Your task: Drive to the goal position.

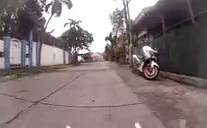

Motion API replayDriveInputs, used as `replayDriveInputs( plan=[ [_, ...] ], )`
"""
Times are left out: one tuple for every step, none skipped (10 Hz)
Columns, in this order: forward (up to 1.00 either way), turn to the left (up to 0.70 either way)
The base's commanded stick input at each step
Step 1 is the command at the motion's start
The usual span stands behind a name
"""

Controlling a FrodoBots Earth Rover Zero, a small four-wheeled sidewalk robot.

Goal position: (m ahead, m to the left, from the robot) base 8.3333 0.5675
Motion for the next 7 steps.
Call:
replayDriveInputs(
  plan=[
    [0.70, 0.00],
    [0.70, 0.00],
    [0.70, 0.00],
    [0.70, 0.00],
    [0.70, 0.00],
    [0.70, 0.00],
    [0.70, 0.00]
  ],
)
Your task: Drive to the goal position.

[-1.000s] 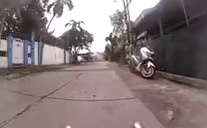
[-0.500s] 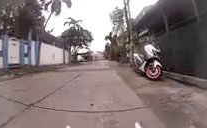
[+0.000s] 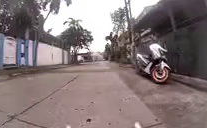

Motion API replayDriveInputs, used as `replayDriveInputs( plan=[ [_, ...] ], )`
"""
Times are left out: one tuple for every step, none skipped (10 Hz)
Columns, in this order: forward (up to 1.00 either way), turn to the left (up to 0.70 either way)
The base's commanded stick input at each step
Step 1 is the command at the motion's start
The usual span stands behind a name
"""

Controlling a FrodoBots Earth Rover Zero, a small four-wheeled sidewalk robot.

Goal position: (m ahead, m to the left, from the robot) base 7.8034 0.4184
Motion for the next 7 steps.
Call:
replayDriveInputs(
  plan=[
    [0.70, 0.00],
    [0.70, 0.00],
    [0.70, 0.00],
    [0.70, 0.00],
    [0.70, 0.00],
    [0.70, 0.00],
    [0.70, 0.00]
  ],
)
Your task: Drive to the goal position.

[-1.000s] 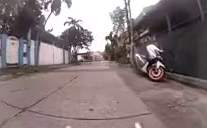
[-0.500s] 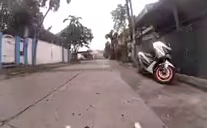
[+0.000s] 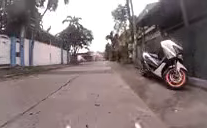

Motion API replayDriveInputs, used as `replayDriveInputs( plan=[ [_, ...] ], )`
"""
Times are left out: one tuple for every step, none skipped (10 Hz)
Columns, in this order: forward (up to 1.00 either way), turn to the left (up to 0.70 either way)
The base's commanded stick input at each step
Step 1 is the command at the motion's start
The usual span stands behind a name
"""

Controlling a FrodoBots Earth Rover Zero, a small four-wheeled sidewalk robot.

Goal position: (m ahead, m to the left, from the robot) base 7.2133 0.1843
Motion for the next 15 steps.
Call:
replayDriveInputs(
  plan=[
    [0.70, 0.00],
    [0.70, 0.00],
    [0.70, 0.00],
    [0.70, 0.00],
    [0.70, 0.00],
    [0.70, 0.00],
    [0.70, 0.00],
    [0.70, 0.00],
    [0.70, 0.00],
    [0.70, 0.00],
    [0.70, 0.00],
    [0.70, 0.00],
    [0.70, 0.00],
    [0.70, 0.00],
    [0.70, 0.00]
  ],
)
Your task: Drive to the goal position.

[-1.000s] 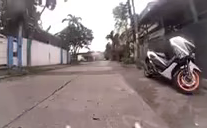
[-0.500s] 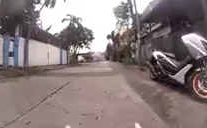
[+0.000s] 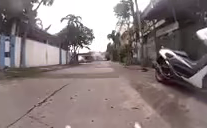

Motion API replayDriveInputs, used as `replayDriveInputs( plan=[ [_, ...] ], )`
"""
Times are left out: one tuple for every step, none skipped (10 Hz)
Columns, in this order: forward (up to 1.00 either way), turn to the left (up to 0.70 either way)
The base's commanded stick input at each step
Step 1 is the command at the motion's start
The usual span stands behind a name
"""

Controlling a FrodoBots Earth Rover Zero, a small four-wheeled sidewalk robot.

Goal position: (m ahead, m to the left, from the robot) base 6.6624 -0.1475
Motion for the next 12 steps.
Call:
replayDriveInputs(
  plan=[
    [0.70, 0.00],
    [0.70, 0.00],
    [0.70, 0.00],
    [0.70, 0.00],
    [0.70, 0.00],
    [0.70, 0.00],
    [0.70, 0.00],
    [0.70, 0.00],
    [0.70, 0.00],
    [0.70, 0.00],
    [0.70, 0.00],
    [0.70, 0.00]
  ],
)
